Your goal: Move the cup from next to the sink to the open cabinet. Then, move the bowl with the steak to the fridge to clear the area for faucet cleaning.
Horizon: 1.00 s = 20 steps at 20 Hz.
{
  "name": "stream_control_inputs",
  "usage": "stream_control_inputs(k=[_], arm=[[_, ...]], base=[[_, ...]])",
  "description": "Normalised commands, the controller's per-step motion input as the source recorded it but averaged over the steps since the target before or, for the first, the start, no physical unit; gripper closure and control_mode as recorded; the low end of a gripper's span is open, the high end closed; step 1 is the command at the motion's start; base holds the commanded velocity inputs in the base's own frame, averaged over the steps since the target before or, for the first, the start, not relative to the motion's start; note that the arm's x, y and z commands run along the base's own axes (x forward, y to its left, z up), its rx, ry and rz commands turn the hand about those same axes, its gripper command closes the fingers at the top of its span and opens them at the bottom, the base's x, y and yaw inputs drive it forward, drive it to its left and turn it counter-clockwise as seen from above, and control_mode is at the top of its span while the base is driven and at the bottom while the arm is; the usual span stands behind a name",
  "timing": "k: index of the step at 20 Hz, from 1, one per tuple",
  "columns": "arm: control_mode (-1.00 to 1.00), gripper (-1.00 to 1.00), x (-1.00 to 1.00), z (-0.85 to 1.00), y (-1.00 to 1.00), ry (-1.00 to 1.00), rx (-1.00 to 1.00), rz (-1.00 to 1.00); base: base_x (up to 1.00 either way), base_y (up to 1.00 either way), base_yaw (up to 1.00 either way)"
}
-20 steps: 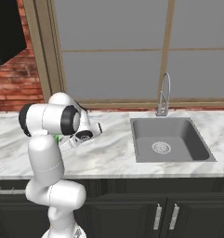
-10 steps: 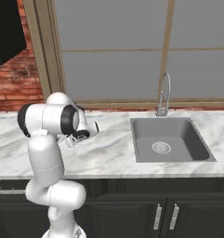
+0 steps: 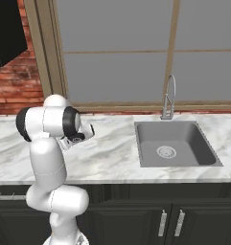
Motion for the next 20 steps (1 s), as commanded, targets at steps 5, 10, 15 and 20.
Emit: stream_control_inputs(k=[5, 10, 15, 20], arm=[[-1.00, 1.00, -0.18, 0.20, 0.00, -0.08, 0.00, 0.00], [-1.00, 1.00, -0.63, 1.00, -0.05, -0.38, 0.00, -0.05], [-1.00, 1.00, -1.00, 1.00, -0.56, -0.49, 0.08, -0.10], [-1.00, 1.00, -1.00, 1.00, -0.60, -0.48, 0.15, -0.18]], base=[[0.00, 0.00, 0.00], [0.00, 0.00, 0.00], [0.00, 0.00, 0.00], [0.00, 0.00, 0.00]])
